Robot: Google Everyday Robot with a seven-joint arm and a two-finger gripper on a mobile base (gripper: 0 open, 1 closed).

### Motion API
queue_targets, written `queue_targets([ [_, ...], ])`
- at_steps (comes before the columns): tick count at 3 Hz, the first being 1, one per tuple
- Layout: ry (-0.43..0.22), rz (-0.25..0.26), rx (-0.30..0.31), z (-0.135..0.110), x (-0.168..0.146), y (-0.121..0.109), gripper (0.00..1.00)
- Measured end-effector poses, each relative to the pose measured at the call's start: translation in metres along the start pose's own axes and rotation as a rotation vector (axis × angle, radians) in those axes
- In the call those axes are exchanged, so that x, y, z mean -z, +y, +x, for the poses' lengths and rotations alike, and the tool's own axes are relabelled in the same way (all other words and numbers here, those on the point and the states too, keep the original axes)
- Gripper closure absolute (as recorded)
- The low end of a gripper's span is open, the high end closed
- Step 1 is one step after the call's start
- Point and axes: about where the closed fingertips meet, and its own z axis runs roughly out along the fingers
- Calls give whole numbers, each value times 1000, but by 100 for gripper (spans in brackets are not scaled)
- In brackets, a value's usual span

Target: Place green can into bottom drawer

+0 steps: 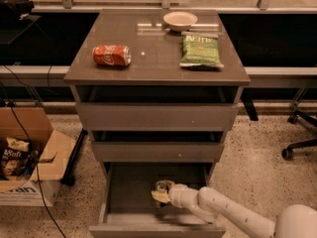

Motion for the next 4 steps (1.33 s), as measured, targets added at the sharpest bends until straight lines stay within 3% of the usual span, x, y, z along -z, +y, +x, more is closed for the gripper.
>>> queue_targets([
  [2,46,23,-9,40,-24,-27,57],
  [3,44,19,-9,39,-25,-24,26],
  [4,44,17,-9,39,-27,-23,3],
])
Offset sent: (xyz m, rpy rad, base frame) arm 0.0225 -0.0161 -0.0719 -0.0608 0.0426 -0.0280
